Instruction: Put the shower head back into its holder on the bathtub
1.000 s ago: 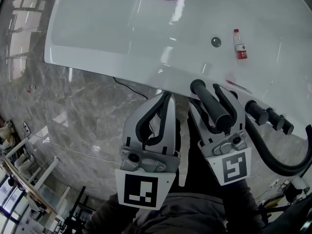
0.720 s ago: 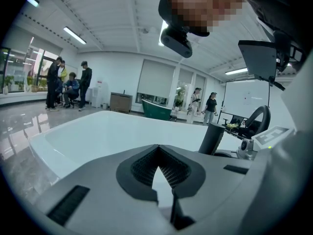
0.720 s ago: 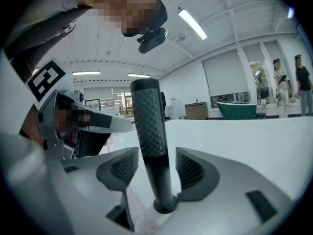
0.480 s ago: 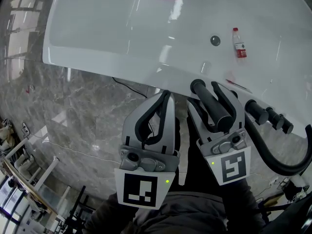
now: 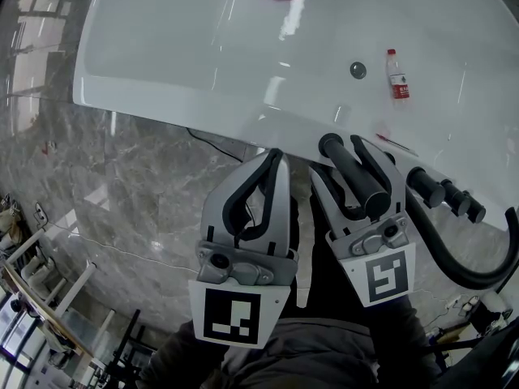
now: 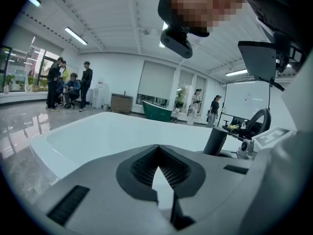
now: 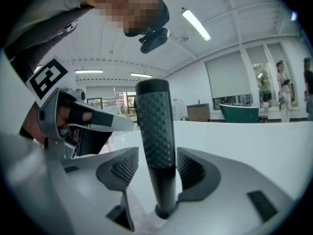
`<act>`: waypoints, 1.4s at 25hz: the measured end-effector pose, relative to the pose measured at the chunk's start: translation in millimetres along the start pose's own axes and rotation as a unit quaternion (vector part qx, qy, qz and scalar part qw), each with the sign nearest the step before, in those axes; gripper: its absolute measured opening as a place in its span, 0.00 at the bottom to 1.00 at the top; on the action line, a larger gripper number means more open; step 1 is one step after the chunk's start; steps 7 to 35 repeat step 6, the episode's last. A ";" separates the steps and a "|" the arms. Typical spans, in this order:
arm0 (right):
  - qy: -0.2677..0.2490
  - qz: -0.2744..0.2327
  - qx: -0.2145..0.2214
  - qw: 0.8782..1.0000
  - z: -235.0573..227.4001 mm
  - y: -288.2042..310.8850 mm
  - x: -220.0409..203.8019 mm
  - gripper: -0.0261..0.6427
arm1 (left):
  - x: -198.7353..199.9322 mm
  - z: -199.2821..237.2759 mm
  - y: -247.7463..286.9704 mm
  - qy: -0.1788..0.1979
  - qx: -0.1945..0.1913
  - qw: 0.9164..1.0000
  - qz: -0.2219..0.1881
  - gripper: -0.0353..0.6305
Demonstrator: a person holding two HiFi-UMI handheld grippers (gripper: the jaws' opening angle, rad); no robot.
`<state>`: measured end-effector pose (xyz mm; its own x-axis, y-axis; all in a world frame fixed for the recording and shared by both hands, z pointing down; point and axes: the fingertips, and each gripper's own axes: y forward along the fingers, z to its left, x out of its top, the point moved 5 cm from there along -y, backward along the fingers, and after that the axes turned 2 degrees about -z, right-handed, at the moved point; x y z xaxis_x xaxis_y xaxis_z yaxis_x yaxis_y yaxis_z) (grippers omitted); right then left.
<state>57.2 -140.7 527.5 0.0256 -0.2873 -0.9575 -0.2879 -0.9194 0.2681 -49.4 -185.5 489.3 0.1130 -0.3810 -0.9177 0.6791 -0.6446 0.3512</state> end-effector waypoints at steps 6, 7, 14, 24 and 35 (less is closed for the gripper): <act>-0.001 0.002 0.003 1.000 2.3 -0.7 -1.3 0.39 | -0.2 -0.1 -3.0 0.001 0.001 1.000 0.000 0.06; -0.001 0.002 0.003 1.000 2.3 -0.7 -1.3 0.39 | -0.2 -0.1 -3.0 0.001 0.001 1.000 0.000 0.06; -0.001 0.002 0.003 1.000 2.3 -0.7 -1.3 0.39 | -0.2 -0.1 -3.0 0.001 0.001 1.000 0.000 0.06; -0.001 0.002 0.003 1.000 2.3 -0.7 -1.3 0.39 | -0.2 -0.1 -3.0 0.001 0.001 1.000 0.000 0.06; -0.001 0.002 0.003 1.000 2.3 -0.7 -1.3 0.39 | -0.2 -0.1 -3.0 0.001 0.001 1.000 0.000 0.06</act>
